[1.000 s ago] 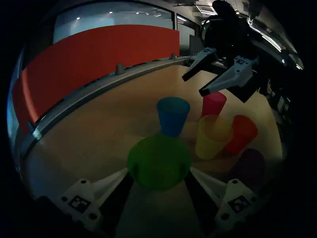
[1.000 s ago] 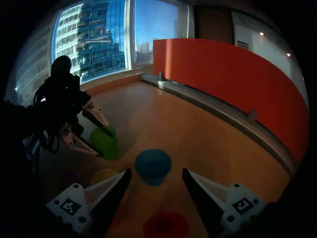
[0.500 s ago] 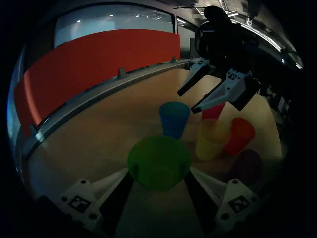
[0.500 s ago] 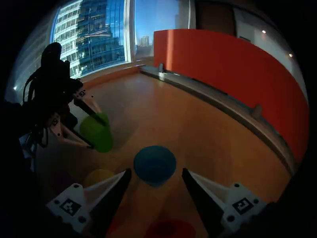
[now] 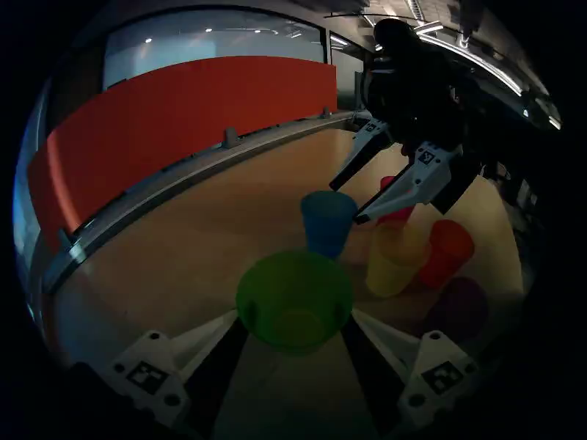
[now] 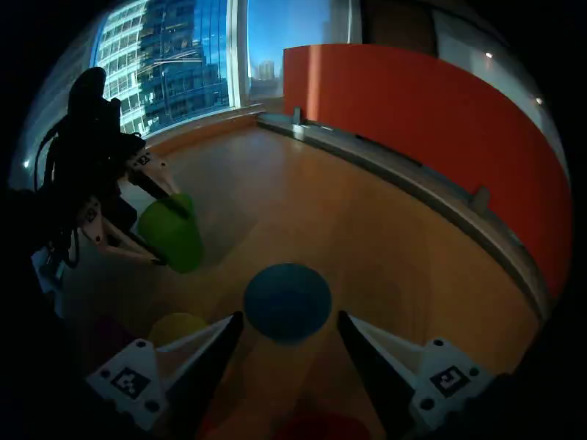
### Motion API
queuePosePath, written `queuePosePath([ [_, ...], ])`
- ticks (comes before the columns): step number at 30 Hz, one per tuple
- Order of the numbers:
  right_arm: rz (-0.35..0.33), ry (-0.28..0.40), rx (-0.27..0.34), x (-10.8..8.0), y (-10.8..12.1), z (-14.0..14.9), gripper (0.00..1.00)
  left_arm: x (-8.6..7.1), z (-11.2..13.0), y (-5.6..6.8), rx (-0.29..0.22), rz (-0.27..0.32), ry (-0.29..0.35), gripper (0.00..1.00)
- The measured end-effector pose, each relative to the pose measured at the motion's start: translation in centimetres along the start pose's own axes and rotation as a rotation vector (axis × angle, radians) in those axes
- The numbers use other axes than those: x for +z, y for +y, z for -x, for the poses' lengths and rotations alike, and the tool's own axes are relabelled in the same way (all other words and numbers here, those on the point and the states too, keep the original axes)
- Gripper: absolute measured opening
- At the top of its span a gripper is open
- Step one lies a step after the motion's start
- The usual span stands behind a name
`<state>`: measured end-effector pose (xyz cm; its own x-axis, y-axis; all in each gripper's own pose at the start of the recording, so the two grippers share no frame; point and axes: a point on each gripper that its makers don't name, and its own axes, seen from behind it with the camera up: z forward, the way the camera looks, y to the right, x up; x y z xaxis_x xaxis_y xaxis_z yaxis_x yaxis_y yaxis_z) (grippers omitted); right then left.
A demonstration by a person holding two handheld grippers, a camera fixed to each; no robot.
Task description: Pour water
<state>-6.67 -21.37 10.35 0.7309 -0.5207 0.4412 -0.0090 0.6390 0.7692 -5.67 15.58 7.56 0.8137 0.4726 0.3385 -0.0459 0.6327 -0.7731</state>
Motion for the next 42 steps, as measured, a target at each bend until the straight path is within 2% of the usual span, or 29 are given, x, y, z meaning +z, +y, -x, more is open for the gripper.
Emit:
queuePosePath([
  [31,0.000,-0.024,-0.016,2.7,0.0,0.2,0.99,0.0,0.4,-0.6,0.005,-0.011,-0.005,0.83],
  [35,-0.008,-0.021,-0.015,2.9,-0.2,0.1,0.92,0.0,0.5,-0.6,0.006,-0.013,-0.007,0.83],
  [42,-0.012,-0.004,-0.002,2.9,-0.3,0.1,0.91,-0.2,0.5,-0.7,0.004,-0.017,-0.005,0.83],
])
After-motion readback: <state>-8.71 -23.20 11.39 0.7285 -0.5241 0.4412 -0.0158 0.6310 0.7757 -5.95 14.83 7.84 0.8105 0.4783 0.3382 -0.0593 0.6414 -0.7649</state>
